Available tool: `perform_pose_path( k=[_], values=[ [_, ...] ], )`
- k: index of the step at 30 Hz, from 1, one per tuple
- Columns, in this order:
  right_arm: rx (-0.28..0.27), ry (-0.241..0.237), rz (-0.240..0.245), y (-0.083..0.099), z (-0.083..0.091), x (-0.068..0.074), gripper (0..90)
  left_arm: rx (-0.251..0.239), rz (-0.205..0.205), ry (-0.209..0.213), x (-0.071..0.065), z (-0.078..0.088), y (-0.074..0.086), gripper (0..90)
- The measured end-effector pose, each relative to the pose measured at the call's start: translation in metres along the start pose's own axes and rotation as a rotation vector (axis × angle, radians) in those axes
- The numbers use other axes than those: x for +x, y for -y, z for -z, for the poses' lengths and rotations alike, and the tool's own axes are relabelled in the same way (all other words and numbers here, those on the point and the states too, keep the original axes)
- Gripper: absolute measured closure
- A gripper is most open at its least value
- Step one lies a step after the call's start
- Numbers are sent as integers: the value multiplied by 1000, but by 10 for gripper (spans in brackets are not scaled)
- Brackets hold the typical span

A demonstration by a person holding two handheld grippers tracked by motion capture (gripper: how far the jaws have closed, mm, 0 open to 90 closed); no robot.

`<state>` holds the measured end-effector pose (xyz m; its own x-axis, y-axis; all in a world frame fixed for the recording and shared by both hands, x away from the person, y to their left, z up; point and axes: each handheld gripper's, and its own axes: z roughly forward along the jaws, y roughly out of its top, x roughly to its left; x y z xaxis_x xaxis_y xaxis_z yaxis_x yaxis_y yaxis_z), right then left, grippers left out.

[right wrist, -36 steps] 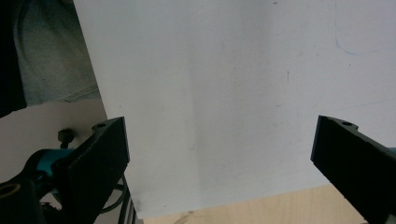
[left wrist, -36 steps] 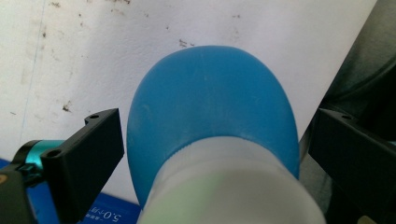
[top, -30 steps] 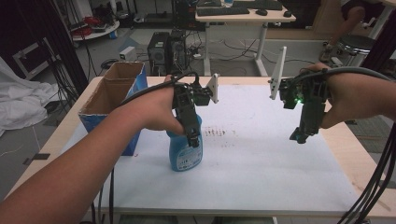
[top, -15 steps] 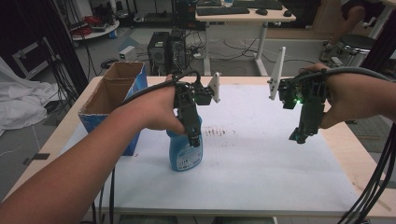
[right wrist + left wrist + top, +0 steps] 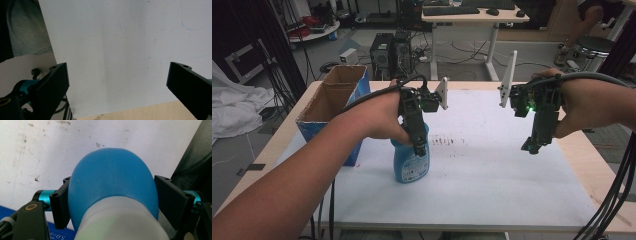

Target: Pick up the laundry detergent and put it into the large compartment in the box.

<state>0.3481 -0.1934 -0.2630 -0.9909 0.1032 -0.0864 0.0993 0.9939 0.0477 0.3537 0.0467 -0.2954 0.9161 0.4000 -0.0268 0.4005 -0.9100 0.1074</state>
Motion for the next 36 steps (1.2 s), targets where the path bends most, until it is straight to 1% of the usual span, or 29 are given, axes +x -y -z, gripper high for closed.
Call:
perform_pose_path(
  k=[2,6,12,14,15,22,26,29,31,34,35,36],
  values=[
    [-2,0,3,-1,-1,0,34,-1,-1,2,0,1,0,263],
    [0,0,4,-2,-1,0,34,4,-3,4,1,0,1,267],
    [1,-1,3,-2,-2,0,34,-1,6,7,2,0,2,287],
    [-1,-2,5,-2,-3,0,34,3,3,7,3,0,1,292],
    [1,-4,4,-2,-3,0,34,7,0,12,3,-1,1,320],
    [0,-4,-1,-2,-4,0,34,13,1,11,3,-1,2,334],
    [1,-7,4,-3,-5,-1,34,20,7,7,4,-2,2,369],
    [0,-6,2,-3,-5,-1,34,32,-1,5,4,-3,1,374],
    [0,-7,4,-3,-6,-1,34,34,9,11,4,-3,1,377],
    [0,-5,4,-3,-6,-1,34,27,9,17,6,-3,1,381],
    [3,-5,1,-3,-5,-1,34,26,19,19,7,-2,2,383],
    [2,-7,2,-3,-6,-1,34,26,19,19,7,-2,2,384]
  ],
)
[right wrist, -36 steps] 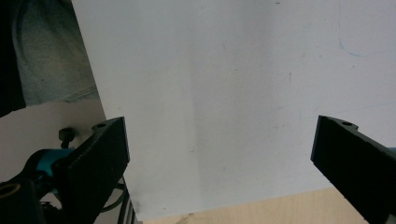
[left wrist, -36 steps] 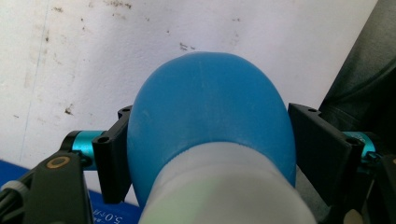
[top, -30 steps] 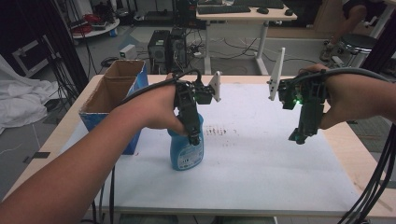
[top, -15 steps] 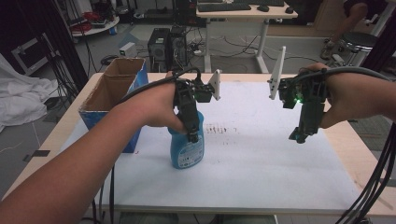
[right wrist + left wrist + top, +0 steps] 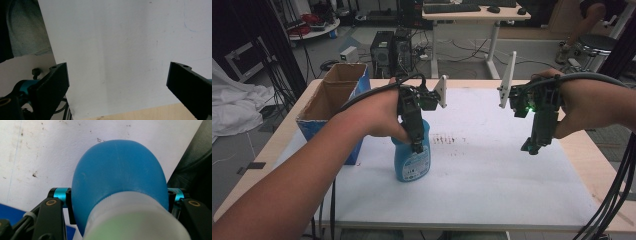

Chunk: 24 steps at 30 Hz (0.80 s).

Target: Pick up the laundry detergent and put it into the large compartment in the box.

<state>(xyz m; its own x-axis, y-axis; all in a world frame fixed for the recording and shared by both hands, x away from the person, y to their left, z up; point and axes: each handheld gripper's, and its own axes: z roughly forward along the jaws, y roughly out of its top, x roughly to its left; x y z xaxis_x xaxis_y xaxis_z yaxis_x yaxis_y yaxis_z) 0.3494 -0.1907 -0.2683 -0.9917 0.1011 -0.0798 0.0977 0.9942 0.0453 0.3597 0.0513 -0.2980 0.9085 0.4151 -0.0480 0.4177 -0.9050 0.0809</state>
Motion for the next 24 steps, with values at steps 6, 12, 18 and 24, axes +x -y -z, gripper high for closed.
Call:
perform_pose_path(
  k=[6,12,18,24],
  values=[
    [1,-2,-2,1,1,0,34,-10,11,-1,-1,0,0,387],
    [-13,2,-6,3,3,0,34,-13,18,27,-2,6,1,389],
    [-12,5,-3,4,3,1,34,-31,5,29,-5,34,4,388],
    [-12,10,8,2,3,2,34,-37,62,-11,4,74,14,388]
  ],
)
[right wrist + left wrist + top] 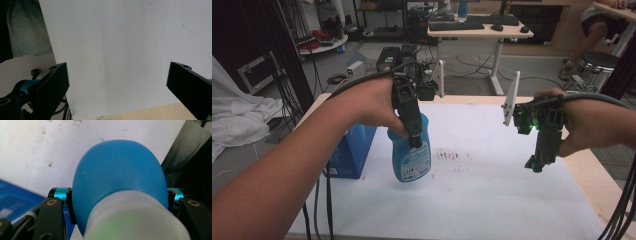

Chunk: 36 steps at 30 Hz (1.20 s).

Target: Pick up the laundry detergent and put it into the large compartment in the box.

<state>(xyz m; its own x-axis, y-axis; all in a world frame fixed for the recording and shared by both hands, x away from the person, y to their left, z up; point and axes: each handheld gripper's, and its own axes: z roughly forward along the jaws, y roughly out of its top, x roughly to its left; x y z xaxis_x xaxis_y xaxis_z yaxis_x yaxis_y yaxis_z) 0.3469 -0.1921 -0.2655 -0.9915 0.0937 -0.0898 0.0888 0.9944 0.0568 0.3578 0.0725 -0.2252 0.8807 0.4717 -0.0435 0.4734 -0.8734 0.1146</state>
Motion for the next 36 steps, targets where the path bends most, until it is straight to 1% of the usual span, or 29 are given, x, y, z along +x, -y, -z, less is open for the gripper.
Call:
perform_pose_path(
  k=[1,6,7,8,11,12,13,20,22,27,28,30,31,32,34,36],
  values=[
    [0,0,0,0,0,0,34,0,0,0,0,0,0,388],
    [-8,0,-4,0,1,1,34,0,45,-18,10,29,9,388],
    [-9,1,0,-1,1,0,34,-5,64,-27,13,40,13,388],
    [-7,0,0,-1,1,0,34,-5,64,-27,13,40,13,388],
    [-8,-1,2,-2,0,0,34,0,83,-34,18,55,17,388],
    [-8,-1,2,-2,0,0,34,-7,93,-32,18,58,18,388],
    [-4,-2,5,-4,0,0,34,-2,94,-33,20,63,19,388],
    [-3,-3,18,-6,-2,0,34,-19,132,-24,30,87,29,388],
    [0,-6,17,-7,-3,0,34,-24,151,-22,34,95,32,388],
    [2,-10,20,-10,-5,-2,34,-29,202,-37,46,110,42,388],
    [1,-10,19,-11,-6,-2,34,-28,206,-38,49,113,44,388],
    [3,-13,23,-12,-7,-2,34,-35,236,-36,54,118,50,388],
    [3,-13,23,-12,-7,-2,34,-35,236,-36,54,118,50,388],
    [3,-14,28,-12,-7,-2,34,-48,270,-34,61,123,57,388],
    [6,-15,32,-13,-9,-3,34,-58,301,-38,67,128,63,388],
    [6,-18,31,-13,-9,-4,34,-55,326,-44,73,132,69,388]
  ],
)
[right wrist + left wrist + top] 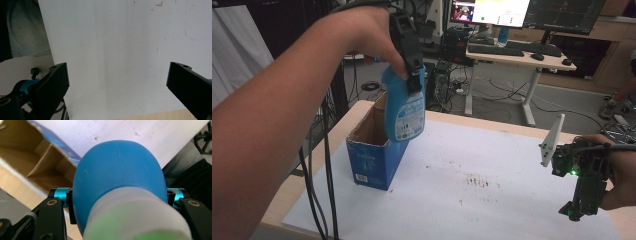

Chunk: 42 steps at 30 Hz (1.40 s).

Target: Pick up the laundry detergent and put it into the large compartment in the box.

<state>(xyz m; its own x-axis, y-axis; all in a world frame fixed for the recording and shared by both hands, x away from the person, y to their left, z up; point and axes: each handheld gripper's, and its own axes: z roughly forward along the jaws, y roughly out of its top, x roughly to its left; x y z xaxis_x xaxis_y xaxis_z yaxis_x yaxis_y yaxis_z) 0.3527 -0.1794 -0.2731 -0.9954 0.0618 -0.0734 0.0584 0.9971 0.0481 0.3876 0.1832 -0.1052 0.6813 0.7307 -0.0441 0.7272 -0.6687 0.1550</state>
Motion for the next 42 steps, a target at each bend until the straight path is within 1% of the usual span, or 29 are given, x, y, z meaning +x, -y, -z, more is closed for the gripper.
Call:
perform_pose_path(
  k=[1,2,3,5,6,7,8,10,11,18,19,22,23,24,25,26,28,29,30,31,32,33,34,35,36,37,39,41,42],
  values=[
    [0,1,0,0,0,0,34,-7,18,-1,4,1,2,388],
    [0,1,0,0,0,0,34,-7,18,-1,4,1,2,388],
    [2,0,-4,0,0,-1,34,-3,39,-5,11,4,5,388],
    [2,-2,-6,0,-1,-2,34,-4,59,-14,18,4,8,388],
    [3,-4,-3,0,-2,-3,34,2,78,-27,26,4,10,387],
    [4,-4,-6,0,-3,-3,34,4,91,-35,30,3,12,388],
    [3,-6,-2,-1,-3,-3,34,4,91,-35,30,3,12,387],
    [2,-8,-1,-2,-4,-4,34,5,124,-45,39,0,14,388],
    [3,-7,-4,-2,-5,-4,34,5,124,-45,39,0,14,387],
    [10,-15,-2,-3,-8,-6,34,30,167,-72,58,-15,17,387],
    [10,-15,-2,-3,-8,-6,34,30,167,-72,58,-15,17,387],
    [7,-14,-7,-1,-8,-7,34,41,167,-79,65,-26,18,387],
    [6,-12,-9,-1,-8,-7,34,51,159,-79,68,-32,17,387],
    [8,-14,-12,-1,-7,-7,34,51,159,-79,68,-32,17,387],
    [7,-15,-12,-1,-7,-7,34,55,163,-73,70,-40,17,386],
    [7,-15,-12,-1,-7,-7,34,55,163,-73,70,-40,17,387],
    [8,-12,-12,-1,-8,-8,34,68,161,-73,73,-52,17,386],
    [9,-14,-9,-2,-9,-8,34,68,161,-73,73,-52,17,387],
    [12,-15,-9,-3,-9,-7,34,68,152,-75,74,-62,18,387],
    [12,-15,-9,-3,-9,-7,34,68,152,-75,74,-62,18,387],
    [9,-13,-4,-4,-10,-7,34,76,139,-74,75,-68,19,386],
    [9,-13,-4,-4,-10,-7,34,65,138,-71,76,-73,20,386],
    [8,-14,-3,-4,-9,-7,34,70,118,-69,77,-78,21,386],
    [7,-14,-4,-4,-9,-7,34,69,112,-70,77,-82,22,386],
    [8,-15,-2,-4,-9,-7,34,80,91,-72,79,-91,25,386],
    [10,-14,-1,-4,-9,-7,34,80,91,-72,79,-91,25,386],
    [11,-12,-5,-3,-9,-7,34,94,78,-73,83,-102,28,386],
    [13,-12,-8,-2,-8,-7,34,100,73,-73,84,-105,29,386],
    [12,-11,-8,-2,-8,-7,34,96,79,-70,84,-109,29,386]
  ],
)
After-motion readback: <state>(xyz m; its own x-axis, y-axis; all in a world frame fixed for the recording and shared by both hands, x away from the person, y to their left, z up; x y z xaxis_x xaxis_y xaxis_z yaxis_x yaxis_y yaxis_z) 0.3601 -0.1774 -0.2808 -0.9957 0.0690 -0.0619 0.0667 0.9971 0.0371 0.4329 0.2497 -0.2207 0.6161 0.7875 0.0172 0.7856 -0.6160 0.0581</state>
